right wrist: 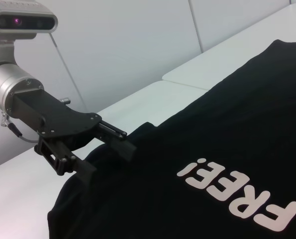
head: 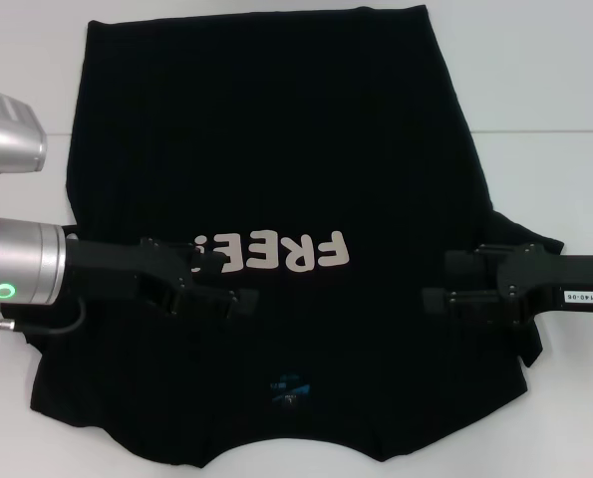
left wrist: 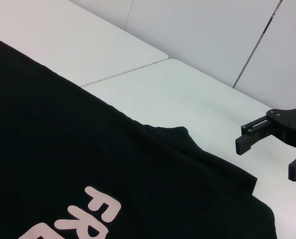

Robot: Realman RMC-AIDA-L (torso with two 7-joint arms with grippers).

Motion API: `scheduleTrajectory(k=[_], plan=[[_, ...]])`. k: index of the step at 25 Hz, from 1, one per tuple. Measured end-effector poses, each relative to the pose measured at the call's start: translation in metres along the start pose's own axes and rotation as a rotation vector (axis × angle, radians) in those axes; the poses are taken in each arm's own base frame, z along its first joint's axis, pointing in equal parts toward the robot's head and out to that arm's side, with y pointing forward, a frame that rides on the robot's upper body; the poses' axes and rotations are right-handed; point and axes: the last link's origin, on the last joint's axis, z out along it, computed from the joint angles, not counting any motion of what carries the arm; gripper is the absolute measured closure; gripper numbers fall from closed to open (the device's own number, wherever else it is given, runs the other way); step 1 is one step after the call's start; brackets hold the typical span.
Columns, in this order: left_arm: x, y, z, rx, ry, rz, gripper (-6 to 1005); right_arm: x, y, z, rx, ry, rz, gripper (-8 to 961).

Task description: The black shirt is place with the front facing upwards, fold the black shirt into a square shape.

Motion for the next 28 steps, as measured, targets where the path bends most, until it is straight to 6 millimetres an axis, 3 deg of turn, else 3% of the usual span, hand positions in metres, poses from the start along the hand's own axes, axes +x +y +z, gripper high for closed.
scheduleTrajectory(k=[21, 28], plan=[[0.001, -0.002, -0.003, 0.007, 0.003, -0.03, 126, -0.001, -0.001, 0.0, 0.007, -0.008, 0.016, 102], [0.003, -0.026, -0.042, 0.1, 0.069, -0.354, 127, -0.023, -0.019, -0.007, 0.08, -0.042, 0.215, 102]])
